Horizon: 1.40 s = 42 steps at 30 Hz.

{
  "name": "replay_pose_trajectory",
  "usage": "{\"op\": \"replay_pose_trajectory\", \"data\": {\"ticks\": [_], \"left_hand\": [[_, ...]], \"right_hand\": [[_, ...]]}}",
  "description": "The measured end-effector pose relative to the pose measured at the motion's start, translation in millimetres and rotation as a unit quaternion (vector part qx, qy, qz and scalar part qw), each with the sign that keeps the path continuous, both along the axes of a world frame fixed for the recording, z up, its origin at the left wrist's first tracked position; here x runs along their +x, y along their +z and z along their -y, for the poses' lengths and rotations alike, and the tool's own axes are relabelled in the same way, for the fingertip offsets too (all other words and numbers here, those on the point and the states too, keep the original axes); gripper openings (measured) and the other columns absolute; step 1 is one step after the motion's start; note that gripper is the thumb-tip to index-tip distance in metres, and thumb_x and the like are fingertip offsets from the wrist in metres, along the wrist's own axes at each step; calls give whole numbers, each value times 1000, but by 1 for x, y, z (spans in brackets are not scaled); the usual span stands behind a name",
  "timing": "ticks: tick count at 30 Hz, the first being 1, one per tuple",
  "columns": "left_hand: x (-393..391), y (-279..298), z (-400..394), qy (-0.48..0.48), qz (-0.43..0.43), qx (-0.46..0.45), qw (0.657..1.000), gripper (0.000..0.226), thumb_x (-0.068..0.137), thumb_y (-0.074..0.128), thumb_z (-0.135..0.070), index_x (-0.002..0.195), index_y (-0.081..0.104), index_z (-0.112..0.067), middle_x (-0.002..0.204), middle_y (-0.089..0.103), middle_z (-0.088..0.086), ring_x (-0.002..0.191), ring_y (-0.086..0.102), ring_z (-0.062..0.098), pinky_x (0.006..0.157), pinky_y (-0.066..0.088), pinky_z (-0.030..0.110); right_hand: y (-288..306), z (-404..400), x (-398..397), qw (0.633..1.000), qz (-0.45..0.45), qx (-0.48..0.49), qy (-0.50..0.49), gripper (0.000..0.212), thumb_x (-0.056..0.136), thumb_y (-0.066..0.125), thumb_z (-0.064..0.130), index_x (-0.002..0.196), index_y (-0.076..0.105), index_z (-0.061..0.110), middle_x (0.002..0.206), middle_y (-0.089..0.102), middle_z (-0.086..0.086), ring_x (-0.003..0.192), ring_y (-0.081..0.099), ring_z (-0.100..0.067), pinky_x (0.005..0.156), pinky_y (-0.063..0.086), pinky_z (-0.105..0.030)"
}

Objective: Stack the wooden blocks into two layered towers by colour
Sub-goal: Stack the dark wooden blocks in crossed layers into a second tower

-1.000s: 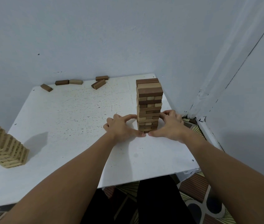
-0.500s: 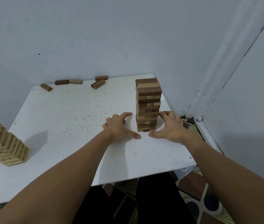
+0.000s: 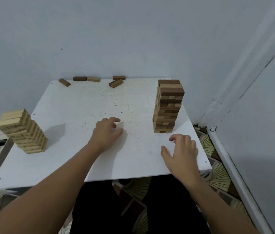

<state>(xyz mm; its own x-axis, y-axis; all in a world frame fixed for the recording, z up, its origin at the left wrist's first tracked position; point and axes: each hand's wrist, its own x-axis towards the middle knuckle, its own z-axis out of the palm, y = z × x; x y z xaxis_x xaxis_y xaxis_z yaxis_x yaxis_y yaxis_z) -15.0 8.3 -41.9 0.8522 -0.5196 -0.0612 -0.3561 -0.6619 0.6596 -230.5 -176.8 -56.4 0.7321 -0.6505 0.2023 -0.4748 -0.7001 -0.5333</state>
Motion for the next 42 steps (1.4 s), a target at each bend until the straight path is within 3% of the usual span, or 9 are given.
{"op": "replay_pose_trajectory", "data": {"ticks": [3,6,9,12,27,34,37,42], "left_hand": [[3,-1,-15,20,41,33,998,46,95,66,-46,137,61,-27,123,60,4,126,47,27,104,45,45],[6,4,-26,32,82,86,992,56,97,61,-53,145,55,-24,138,54,11,133,42,33,107,42,45],[16,11,-34,36,97,113,988,59,99,57,-54,149,50,-23,144,50,13,135,40,34,107,40,45],[30,16,-39,51,101,114,987,56,101,54,-51,149,50,-22,145,49,14,137,40,34,107,41,46],[131,7,-5,90,76,116,986,45,108,43,-39,151,47,-27,144,50,14,135,41,34,106,42,45],[190,7,29,48,79,147,985,52,109,38,-33,161,29,-34,145,47,16,134,42,35,103,43,48],[208,-2,42,16,92,181,979,56,108,34,-34,163,22,-38,137,51,14,126,49,33,98,45,46],[205,-25,46,49,202,188,960,56,106,27,-40,162,25,-39,114,54,7,94,48,24,75,40,36]], "right_hand": [[6,-28,17,994,3,-4,113,28,95,64,39,117,54,25,111,48,10,102,42,-14,87,39,-33],[13,-51,49,978,-27,44,200,40,99,60,38,134,51,23,124,50,6,116,44,-14,98,40,-29],[20,-66,88,969,-70,57,230,55,102,55,40,151,40,21,145,44,-2,134,38,-21,110,35,-33],[27,-69,124,965,-91,55,238,58,104,53,37,156,34,19,154,38,-5,141,34,-26,114,33,-38],[15,-39,266,980,-76,60,176,49,106,49,24,154,39,24,155,39,-8,139,38,-28,110,37,-38],[16,-20,331,989,-66,54,124,62,103,44,10,156,29,39,145,39,-10,129,38,-29,97,35,-34],[13,-11,350,990,-98,37,90,72,101,46,11,158,22,47,142,38,-8,128,38,-29,104,32,-38],[4,-4,372,991,-117,16,62,76,99,49,19,158,17,55,143,30,-7,127,32,-29,112,25,-42]]}}
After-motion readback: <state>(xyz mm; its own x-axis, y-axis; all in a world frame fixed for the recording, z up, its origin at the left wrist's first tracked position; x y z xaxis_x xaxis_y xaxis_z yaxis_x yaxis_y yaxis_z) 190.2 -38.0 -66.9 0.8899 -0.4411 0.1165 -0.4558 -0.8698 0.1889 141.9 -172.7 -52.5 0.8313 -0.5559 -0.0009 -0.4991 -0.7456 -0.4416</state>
